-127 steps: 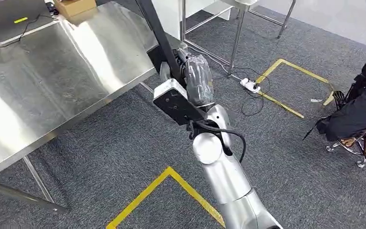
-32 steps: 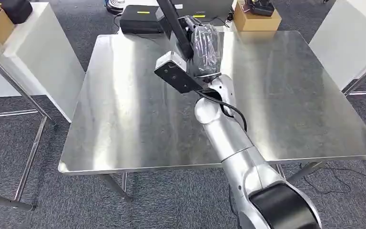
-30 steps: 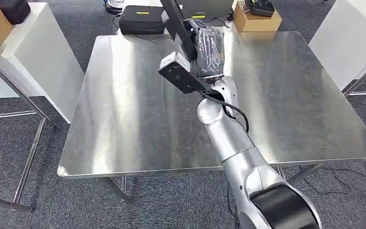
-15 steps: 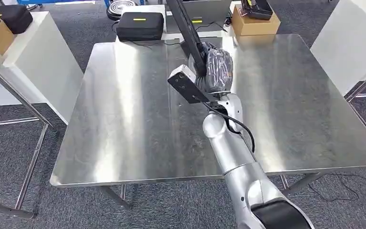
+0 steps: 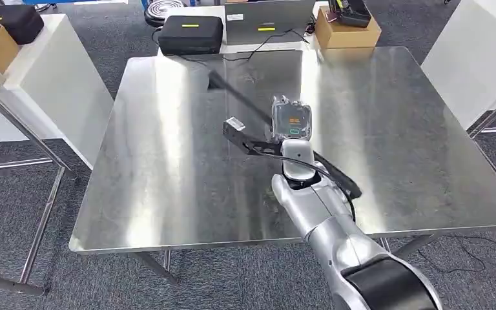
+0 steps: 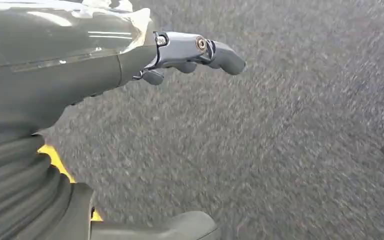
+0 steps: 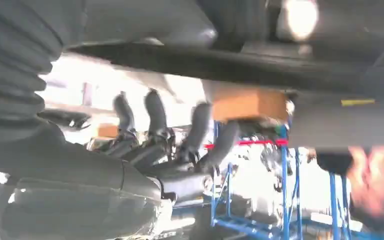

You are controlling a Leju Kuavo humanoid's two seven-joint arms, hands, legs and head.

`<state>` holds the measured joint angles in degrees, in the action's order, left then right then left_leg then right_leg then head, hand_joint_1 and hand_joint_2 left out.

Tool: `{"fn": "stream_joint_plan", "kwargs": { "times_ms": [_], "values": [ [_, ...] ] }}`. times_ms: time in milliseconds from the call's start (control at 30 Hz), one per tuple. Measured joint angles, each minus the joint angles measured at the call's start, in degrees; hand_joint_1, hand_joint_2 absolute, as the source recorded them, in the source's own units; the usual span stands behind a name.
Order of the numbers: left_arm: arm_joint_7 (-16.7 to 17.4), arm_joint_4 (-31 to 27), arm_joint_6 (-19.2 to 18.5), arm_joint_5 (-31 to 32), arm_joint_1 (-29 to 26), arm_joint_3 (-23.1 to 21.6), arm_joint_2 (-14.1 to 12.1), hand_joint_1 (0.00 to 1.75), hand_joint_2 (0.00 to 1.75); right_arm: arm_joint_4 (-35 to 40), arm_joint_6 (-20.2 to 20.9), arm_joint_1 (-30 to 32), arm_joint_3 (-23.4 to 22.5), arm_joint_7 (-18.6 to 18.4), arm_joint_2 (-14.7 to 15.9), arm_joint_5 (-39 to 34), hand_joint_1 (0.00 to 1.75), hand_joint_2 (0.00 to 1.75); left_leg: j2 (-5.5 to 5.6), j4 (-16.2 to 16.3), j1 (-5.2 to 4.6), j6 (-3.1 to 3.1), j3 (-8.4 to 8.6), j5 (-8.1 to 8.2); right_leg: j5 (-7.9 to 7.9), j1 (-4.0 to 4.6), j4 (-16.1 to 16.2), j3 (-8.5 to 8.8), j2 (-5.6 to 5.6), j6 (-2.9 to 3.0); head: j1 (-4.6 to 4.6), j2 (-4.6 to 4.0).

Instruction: Take the parts from the cabinet and place them on the table.

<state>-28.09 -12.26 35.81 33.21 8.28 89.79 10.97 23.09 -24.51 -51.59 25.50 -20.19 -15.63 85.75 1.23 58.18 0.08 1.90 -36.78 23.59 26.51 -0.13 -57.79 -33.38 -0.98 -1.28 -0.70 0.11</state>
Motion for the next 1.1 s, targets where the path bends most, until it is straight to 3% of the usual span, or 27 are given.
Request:
{"fn": "stream_joint_plan", "kwargs": {
  "times_ms": [100,267,300,467,867,967,1100],
  "values": [
    [0.64,0.07,-2.26,-1.58,0.02,0.00,-0.07,0.00,1.75,-1.76,3.23,-0.40,1.43,-2.46,0.70,0.17,0.00,0.00,-0.01,0.01,-0.04,0.00,0.00,0.00,0.00,-0.04,0.04,0.03,0.00,0.00,-0.02,0.00],
    [0.85,0.15,-2.68,-1.87,0.02,0.00,-0.20,0.00,1.75,-3.37,3.77,-0.70,2.76,-2.94,1.53,0.22,0.00,0.00,0.00,0.01,-0.06,0.02,0.01,0.01,0.00,-0.06,0.10,0.08,0.00,-0.01,-0.02,0.00],
    [0.85,0.17,-2.68,-1.89,0.02,0.00,-0.20,0.00,0.00,-3.55,3.79,-0.70,2.80,-2.94,1.62,0.24,0.00,0.00,0.00,0.01,-0.06,0.02,0.01,0.01,0.00,-0.06,0.10,0.08,0.00,-0.01,-0.02,0.00],
    [2.10,0.22,-2.66,-1.56,0.04,0.00,-0.26,0.00,0.00,-4.46,5.52,-1.01,3.72,-4.12,1.93,0.24,0.00,0.00,-0.01,0.02,-0.05,0.02,0.02,0.01,-0.01,-0.05,0.12,0.07,0.00,-0.01,-0.04,0.00],
    [-0.66,0.22,-11.44,-2.81,-0.02,-0.13,-0.37,0.00,0.00,-5.45,7.90,-0.93,4.09,-5.73,2.76,0.24,0.00,0.00,0.03,0.02,-0.06,0.02,0.06,0.01,0.00,-0.06,0.13,0.16,0.02,-0.01,-0.02,0.00],
    [-0.70,0.22,-13.21,-2.78,-0.21,-0.28,-0.65,0.00,0.00,-5.47,8.79,-1.02,3.18,-2.14,3.26,-0.57,0.00,0.00,0.04,0.01,-0.06,0.02,0.14,0.01,0.00,-0.05,0.17,0.29,0.03,-0.01,-0.02,0.00],
    [-0.70,0.22,-15.31,-2.50,-0.34,-0.98,-1.01,0.00,0.00,-5.47,13.57,-1.98,-0.53,7.30,3.24,-6.30,0.00,0.00,-0.01,0.01,-0.06,-0.03,0.31,0.10,0.00,-0.05,0.21,0.44,-0.04,0.00,-0.02,0.00]
  ]
}}
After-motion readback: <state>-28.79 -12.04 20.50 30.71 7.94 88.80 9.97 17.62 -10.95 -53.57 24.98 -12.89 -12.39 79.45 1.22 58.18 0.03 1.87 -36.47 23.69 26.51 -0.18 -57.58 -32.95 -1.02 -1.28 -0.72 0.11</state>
